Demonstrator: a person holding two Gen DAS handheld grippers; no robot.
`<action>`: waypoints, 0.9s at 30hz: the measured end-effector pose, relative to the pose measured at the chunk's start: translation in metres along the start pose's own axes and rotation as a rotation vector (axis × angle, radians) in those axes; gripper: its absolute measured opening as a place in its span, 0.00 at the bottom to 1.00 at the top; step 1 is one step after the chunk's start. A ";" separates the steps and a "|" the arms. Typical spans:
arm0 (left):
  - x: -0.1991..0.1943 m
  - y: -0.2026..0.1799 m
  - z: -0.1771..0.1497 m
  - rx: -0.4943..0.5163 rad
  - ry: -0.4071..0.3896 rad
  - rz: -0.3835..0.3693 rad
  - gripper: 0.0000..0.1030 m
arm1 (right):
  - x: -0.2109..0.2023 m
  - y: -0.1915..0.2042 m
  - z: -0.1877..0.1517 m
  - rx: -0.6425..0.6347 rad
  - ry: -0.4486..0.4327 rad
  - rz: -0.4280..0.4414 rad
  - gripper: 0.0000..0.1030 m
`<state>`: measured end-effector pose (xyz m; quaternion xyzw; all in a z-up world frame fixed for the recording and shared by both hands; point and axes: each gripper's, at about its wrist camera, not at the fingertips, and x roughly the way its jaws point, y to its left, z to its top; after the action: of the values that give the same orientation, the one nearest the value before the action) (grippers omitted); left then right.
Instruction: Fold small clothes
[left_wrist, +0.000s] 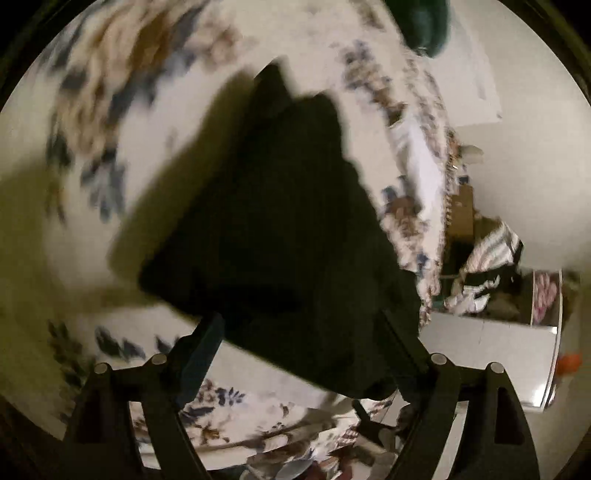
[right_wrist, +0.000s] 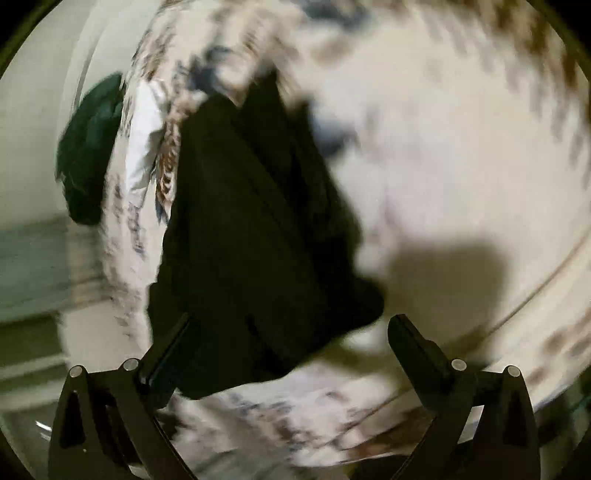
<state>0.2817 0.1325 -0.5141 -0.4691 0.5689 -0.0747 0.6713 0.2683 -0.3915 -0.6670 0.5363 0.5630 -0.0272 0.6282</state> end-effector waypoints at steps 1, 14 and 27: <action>0.009 0.004 -0.002 -0.018 -0.006 -0.024 0.80 | 0.011 -0.006 -0.003 0.031 0.008 0.038 0.99; 0.027 0.024 0.008 -0.136 -0.190 -0.054 0.71 | 0.043 -0.030 0.010 0.192 -0.112 0.237 0.38; 0.031 0.053 -0.002 -0.112 -0.221 -0.185 0.85 | 0.054 -0.020 0.006 0.056 -0.028 0.258 0.93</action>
<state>0.2677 0.1406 -0.5734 -0.5616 0.4493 -0.0524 0.6928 0.2795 -0.3735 -0.7208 0.6213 0.4795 0.0307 0.6189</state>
